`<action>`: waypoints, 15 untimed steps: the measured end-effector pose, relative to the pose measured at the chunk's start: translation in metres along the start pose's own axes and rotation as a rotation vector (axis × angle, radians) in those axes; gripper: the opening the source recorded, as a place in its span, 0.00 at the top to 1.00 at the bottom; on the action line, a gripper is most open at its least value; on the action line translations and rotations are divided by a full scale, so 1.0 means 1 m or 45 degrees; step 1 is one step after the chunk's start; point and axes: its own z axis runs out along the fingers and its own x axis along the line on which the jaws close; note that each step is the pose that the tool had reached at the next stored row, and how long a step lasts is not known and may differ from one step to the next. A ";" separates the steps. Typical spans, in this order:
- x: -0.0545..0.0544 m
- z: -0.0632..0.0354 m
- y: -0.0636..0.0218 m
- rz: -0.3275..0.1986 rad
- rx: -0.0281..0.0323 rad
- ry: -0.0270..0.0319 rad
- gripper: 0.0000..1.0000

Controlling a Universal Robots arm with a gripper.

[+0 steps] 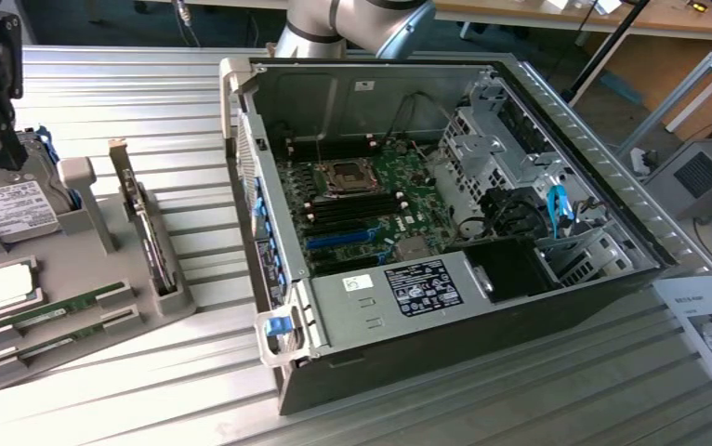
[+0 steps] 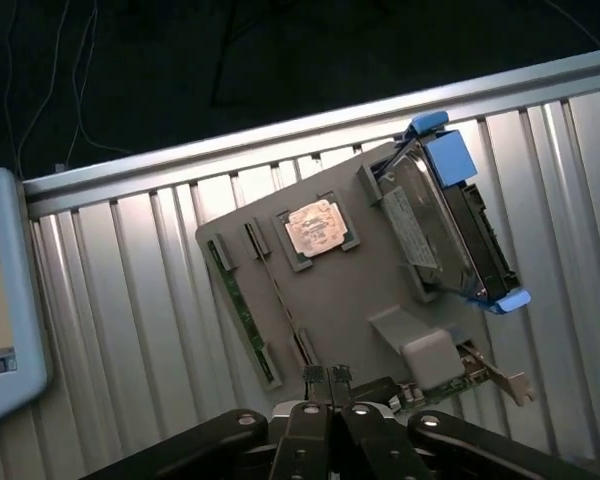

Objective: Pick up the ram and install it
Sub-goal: 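Pick up the ram and move it above insertion slot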

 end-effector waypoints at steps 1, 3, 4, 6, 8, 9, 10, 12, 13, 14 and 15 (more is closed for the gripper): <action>0.000 0.0000 0.0000 -0.018 0.0007 0.0008 0.89; 0.000 0.0000 0.0000 -0.054 0.0020 0.0028 0.89; 0.000 0.0000 0.0000 -0.072 0.0027 0.0037 0.89; 0.000 0.0000 0.0000 -0.108 0.0040 0.0055 0.89; 0.000 0.0000 0.0000 -0.144 0.0054 0.0074 0.89; 0.000 0.0000 0.0000 -0.166 0.0062 0.0084 0.89; 0.000 0.0000 0.0000 -0.191 0.0071 0.0097 0.89; 0.000 0.0000 0.0000 -0.234 0.0086 0.0115 0.89; 0.000 0.0000 0.0000 -0.259 0.0095 0.0122 0.89; 0.000 0.0000 0.0000 -0.273 0.0101 0.0126 0.89; 0.000 0.0000 0.0000 -0.275 0.0102 0.0127 0.89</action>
